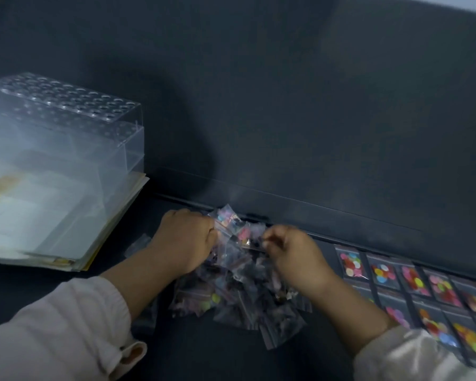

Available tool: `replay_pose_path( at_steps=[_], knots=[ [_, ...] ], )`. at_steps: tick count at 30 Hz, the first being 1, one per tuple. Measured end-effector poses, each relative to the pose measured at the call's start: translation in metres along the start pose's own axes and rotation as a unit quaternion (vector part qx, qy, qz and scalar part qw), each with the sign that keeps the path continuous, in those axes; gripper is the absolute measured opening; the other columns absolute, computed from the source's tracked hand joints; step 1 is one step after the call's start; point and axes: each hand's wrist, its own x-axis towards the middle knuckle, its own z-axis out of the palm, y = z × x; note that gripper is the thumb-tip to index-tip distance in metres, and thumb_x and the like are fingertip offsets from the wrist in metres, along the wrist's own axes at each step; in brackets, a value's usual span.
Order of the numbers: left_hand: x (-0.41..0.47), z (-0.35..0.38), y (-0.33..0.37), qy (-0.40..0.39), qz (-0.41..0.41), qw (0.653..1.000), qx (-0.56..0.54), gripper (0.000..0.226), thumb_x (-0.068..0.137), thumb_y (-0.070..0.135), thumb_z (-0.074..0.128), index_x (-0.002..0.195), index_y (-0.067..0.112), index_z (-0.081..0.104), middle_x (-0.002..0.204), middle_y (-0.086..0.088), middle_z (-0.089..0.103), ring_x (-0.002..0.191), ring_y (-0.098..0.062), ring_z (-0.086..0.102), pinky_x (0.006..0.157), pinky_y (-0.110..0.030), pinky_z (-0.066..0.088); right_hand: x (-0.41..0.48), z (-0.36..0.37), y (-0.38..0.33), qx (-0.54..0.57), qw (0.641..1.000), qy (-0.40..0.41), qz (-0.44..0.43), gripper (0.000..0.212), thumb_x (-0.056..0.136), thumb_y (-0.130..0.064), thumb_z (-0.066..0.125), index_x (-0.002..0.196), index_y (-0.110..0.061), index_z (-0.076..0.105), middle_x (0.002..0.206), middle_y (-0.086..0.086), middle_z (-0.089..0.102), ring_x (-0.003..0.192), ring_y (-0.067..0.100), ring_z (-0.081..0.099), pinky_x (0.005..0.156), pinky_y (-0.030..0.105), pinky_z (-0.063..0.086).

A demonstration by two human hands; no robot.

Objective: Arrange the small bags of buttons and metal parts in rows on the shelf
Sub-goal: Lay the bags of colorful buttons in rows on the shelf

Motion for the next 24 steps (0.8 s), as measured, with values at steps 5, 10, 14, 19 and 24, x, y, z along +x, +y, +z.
replay_pose_path(
  at_steps=[5, 10, 14, 19, 24],
  knots=[
    [0.038, 0.005, -0.006, 0.020, -0.080, 0.988, -0.128, 0.020, 0.093, 0.026, 0.048, 0.085, 0.011, 0.059, 0.090, -0.009, 0.060, 0.085, -0.029, 0.059, 0.072, -0.034, 0.047, 0.043, 0.002, 0.008, -0.020, 0.994, 0.030, 0.105, 0.028, 0.089, -0.018, 0.056, 0.116, -0.013, 0.062, 0.110, 0.008, 0.067, 0.100, 0.024, 0.061, 0.081, 0.024, 0.044],
    [0.074, 0.022, -0.012, -0.075, -0.142, 0.973, -0.166, 0.025, 0.090, 0.035, 0.055, 0.095, 0.013, 0.067, 0.109, -0.009, 0.061, 0.099, -0.028, 0.059, 0.085, -0.030, 0.048, 0.061, 0.008, 0.009, -0.069, 0.989, -0.042, 0.123, 0.040, 0.083, -0.012, 0.061, 0.123, -0.015, 0.057, 0.112, 0.008, 0.065, 0.101, 0.023, 0.060, 0.074, 0.018, 0.038],
    [0.075, 0.024, -0.007, -0.077, -0.152, 0.954, -0.249, 0.019, 0.081, 0.016, 0.064, 0.065, 0.026, 0.061, 0.093, 0.001, 0.064, 0.091, -0.019, 0.061, 0.077, -0.019, 0.044, 0.064, 0.010, 0.010, -0.080, 0.988, -0.068, 0.115, 0.018, 0.077, -0.010, 0.064, 0.084, -0.027, 0.061, 0.091, 0.001, 0.062, 0.082, 0.017, 0.058, 0.065, 0.019, 0.040],
    [0.066, 0.023, -0.001, -0.054, -0.191, 0.895, -0.400, 0.022, 0.082, 0.002, 0.061, 0.066, 0.017, 0.058, 0.069, 0.000, 0.061, 0.062, -0.011, 0.057, 0.057, -0.019, 0.045, 0.057, 0.015, 0.013, -0.038, 0.995, -0.047, 0.077, 0.026, 0.081, -0.010, 0.062, 0.062, -0.024, 0.051, 0.089, 0.006, 0.060, 0.077, 0.021, 0.060, 0.063, 0.026, 0.044],
    [0.060, 0.016, -0.002, -0.060, -0.208, 0.873, -0.438, 0.020, 0.077, -0.001, 0.066, 0.071, 0.015, 0.055, 0.070, -0.006, 0.060, 0.061, -0.015, 0.054, 0.061, -0.024, 0.043, 0.052, 0.009, 0.011, 0.106, 0.988, -0.021, 0.110, 0.012, 0.084, -0.004, 0.060, 0.087, -0.015, 0.056, 0.077, 0.000, 0.058, 0.070, 0.014, 0.054, 0.061, 0.025, 0.045]
  ],
)
